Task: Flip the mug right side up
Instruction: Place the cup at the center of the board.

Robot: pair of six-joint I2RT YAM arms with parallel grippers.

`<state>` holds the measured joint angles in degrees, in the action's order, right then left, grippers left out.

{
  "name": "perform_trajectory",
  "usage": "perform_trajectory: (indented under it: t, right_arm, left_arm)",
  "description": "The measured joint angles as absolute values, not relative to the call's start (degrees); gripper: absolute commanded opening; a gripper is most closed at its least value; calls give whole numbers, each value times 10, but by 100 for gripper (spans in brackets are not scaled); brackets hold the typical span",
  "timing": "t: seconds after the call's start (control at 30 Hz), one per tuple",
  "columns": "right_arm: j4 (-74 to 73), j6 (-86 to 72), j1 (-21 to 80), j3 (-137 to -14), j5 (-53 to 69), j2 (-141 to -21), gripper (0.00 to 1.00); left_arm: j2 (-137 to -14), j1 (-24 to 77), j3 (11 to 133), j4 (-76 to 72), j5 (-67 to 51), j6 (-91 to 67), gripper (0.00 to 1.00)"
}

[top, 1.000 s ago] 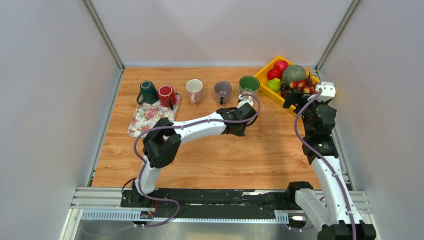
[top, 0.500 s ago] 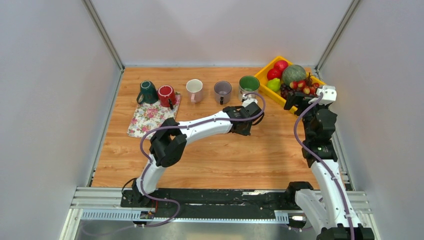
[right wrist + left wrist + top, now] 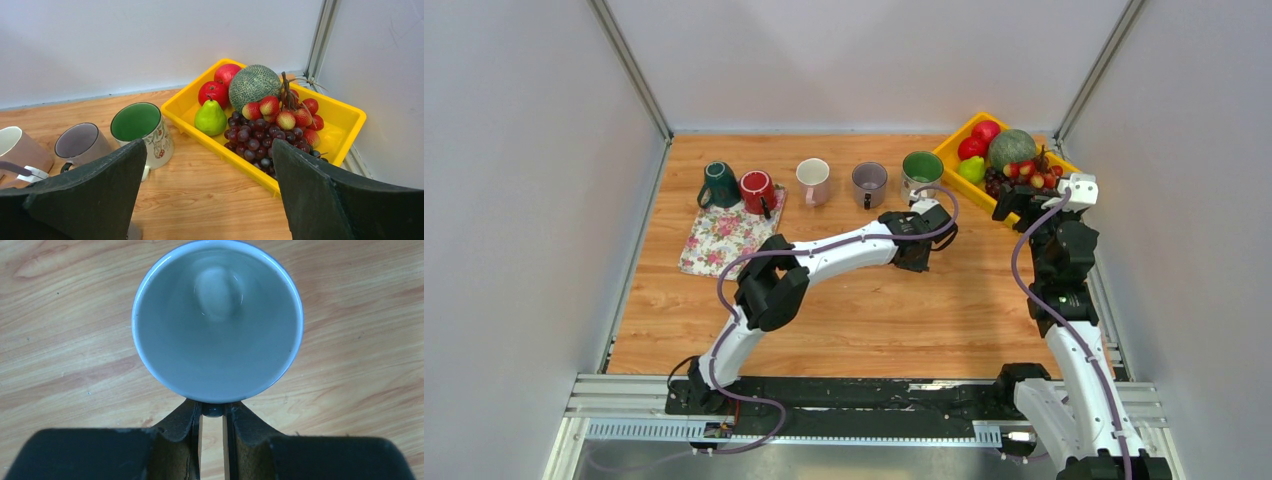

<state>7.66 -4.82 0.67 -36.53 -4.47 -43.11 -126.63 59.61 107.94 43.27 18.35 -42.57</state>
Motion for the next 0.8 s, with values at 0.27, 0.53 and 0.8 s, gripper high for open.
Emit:
perform_trajectory:
  t: [0.27,0.53,0.8]
  right_arm:
    - [79,-48,7,-364,-45,-430,100]
    - [80,-48,7,-364,-45,-428,100]
    - [80,-48,7,-364,-45,-425,100]
  left_arm:
    - [-1277,596,1093,444,178,-434,7]
    - [-1288,596,1123,461,181,-451,8]
    - [-1295,596,1138,467,182,-464,10]
